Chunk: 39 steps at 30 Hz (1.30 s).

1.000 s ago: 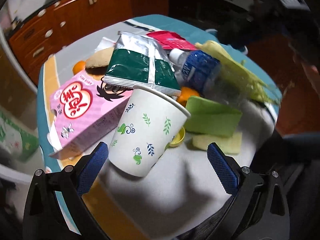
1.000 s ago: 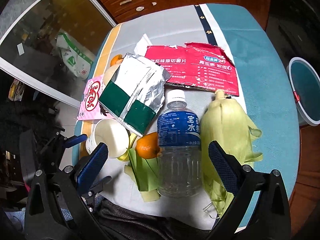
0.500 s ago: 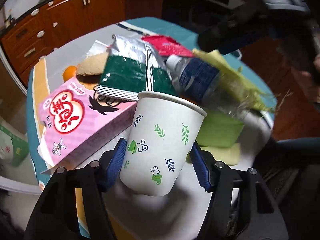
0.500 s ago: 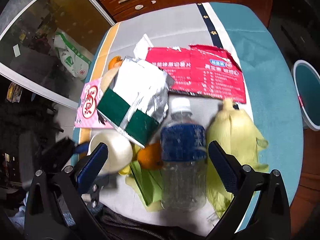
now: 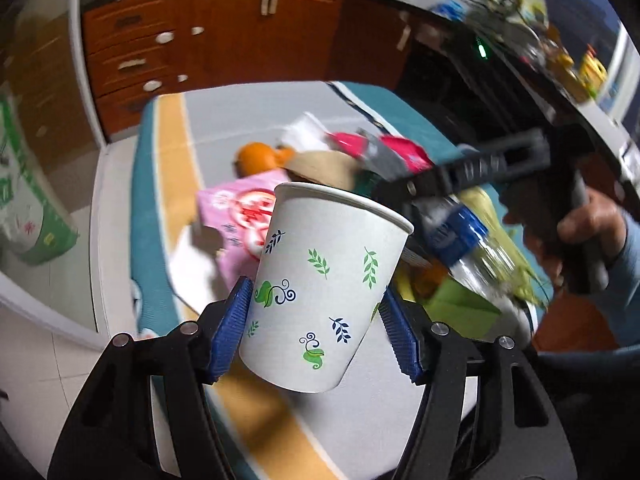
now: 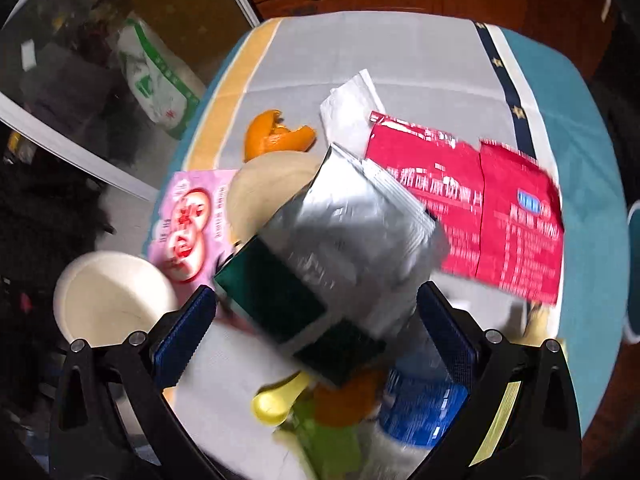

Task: Collect trash
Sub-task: 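Grasp the white paper cup with the left tool while the right tool grasps the silver-green packet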

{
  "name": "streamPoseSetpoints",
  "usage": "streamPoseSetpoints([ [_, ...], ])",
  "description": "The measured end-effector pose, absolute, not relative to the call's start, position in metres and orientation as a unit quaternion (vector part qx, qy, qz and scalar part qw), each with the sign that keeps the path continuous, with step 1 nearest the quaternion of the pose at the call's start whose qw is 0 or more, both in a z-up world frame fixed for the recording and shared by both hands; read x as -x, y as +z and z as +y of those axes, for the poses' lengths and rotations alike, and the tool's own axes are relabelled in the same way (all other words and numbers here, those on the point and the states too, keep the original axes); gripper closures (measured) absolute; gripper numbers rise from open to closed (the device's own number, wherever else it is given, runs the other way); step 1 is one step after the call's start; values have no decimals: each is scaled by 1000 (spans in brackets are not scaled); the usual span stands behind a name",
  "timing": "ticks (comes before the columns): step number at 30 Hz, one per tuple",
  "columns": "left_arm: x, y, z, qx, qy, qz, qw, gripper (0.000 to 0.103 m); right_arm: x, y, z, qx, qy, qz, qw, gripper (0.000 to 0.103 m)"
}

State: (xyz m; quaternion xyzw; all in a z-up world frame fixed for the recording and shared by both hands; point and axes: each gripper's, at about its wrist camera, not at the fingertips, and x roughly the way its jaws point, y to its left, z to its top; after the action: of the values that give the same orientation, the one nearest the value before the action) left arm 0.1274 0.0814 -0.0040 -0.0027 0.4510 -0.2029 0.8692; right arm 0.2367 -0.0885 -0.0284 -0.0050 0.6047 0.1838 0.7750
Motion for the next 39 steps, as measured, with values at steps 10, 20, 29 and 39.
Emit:
streamPoseSetpoints([
  [10, -151, -18, 84, 25, -212, 458, 863, 38, -242, -47, -78, -18, 216, 626, 749, 7],
  [20, -147, -13, 80, 18, -198, 455, 868, 39, -220, -14, -92, 0, 235, 567, 790, 72],
  [29, -137, 16, 69, 1, -185, 435, 881, 40, -193, 25, -117, -22, 250, 523, 815, 89],
  [39, -149, 59, 7, -47, -221, 417, 880, 40, -177, 74, -206, -85, 217, 453, 860, 90],
])
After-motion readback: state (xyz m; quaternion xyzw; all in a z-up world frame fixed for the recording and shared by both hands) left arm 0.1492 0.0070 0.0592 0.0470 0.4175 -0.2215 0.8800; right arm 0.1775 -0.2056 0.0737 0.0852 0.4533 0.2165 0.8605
